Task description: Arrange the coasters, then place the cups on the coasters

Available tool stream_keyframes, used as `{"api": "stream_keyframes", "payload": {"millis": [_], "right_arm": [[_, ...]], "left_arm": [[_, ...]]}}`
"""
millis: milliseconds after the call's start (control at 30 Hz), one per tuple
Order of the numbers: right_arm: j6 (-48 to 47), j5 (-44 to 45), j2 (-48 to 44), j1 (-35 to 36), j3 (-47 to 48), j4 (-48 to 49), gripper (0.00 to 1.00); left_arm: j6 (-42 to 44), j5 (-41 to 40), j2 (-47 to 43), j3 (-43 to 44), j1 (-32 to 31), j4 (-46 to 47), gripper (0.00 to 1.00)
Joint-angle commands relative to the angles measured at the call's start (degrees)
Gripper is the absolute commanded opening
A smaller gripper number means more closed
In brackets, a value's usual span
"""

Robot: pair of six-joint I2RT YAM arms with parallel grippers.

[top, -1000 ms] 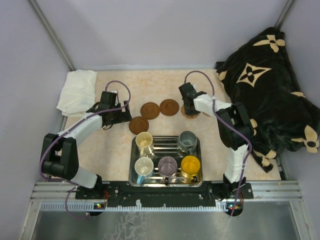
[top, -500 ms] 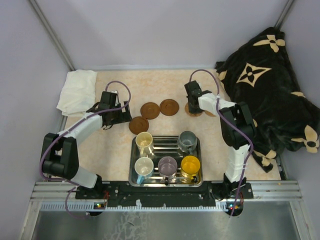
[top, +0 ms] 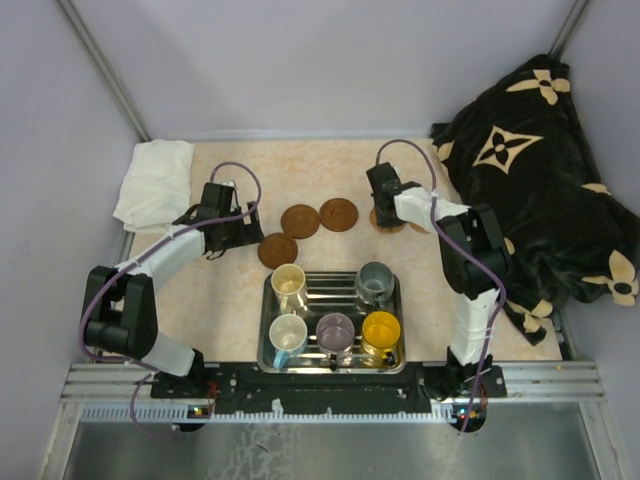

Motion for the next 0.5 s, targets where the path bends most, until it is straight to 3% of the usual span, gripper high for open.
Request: {"api": "stream_keyframes", "payload": {"millis": [0, 467], "right_arm": [[0.2, -1.9, 1.0, 2.3, -2.2, -2.8, 0.13], [1.6, 1.6, 1.2, 3.9, -2.4, -3.9, 0.13]], "left_arm": [[-0.5, 0.3, 0.1, 1.1, -0.3, 0.3, 0.99], [-0.4, 0.4, -0.3, 0.3, -0.3, 0.7, 0.99]]}}
